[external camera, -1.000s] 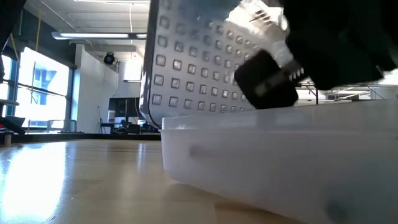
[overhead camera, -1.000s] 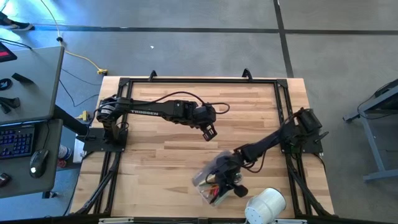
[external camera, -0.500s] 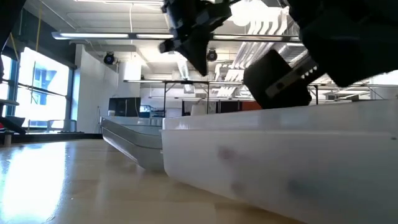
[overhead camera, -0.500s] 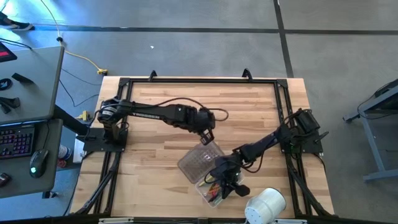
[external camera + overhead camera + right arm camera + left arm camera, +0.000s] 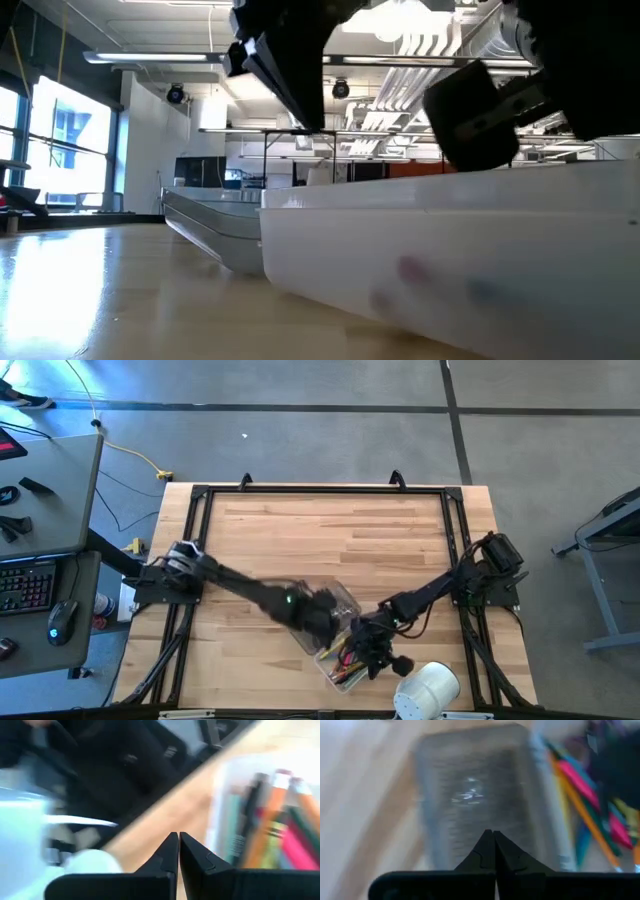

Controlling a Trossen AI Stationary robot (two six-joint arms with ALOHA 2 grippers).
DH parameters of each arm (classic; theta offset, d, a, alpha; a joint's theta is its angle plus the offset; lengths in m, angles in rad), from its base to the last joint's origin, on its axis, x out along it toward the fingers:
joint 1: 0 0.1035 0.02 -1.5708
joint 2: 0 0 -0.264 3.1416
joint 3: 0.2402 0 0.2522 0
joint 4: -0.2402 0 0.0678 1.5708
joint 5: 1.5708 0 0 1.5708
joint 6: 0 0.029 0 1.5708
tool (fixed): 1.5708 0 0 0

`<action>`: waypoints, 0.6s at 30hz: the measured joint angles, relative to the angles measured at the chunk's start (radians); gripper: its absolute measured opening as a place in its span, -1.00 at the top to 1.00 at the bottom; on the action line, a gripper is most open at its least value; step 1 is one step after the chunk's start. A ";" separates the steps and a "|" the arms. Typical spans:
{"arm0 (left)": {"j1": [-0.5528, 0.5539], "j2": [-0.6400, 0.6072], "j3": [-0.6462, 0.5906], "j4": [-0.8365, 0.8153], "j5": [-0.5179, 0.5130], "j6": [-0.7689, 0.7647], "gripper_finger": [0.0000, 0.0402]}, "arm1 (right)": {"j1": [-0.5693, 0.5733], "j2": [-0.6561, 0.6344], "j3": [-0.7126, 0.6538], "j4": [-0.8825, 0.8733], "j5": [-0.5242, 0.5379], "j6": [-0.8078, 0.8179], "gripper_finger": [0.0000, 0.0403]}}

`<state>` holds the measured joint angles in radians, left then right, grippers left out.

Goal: Pick & place school supplies into a supply box
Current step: Close the supply box

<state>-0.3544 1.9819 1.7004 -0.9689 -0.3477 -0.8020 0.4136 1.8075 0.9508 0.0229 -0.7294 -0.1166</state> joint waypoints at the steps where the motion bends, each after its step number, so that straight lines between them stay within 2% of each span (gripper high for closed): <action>1: -0.015 0.019 0.001 0.023 0.000 0.001 0.89 | 0.003 -0.001 0.000 -0.008 0.045 -0.016 1.00; 8: -0.039 0.134 0.001 0.040 0.033 -0.069 0.94 | 0.025 -0.003 -0.001 -0.038 0.362 -0.028 1.00; 13: -0.006 0.182 0.001 0.025 0.049 -0.067 0.89 | 0.026 -0.003 -0.003 -0.088 0.451 -0.027 1.00; 18: 0.041 0.207 0.001 -0.031 0.048 -0.064 0.93 | 0.018 -0.003 -0.003 -0.084 0.552 -0.027 1.00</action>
<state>-0.3129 2.1887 1.7016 -0.9994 -0.2995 -0.8656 0.4321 1.8042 0.9474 -0.0611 -0.1779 -0.1435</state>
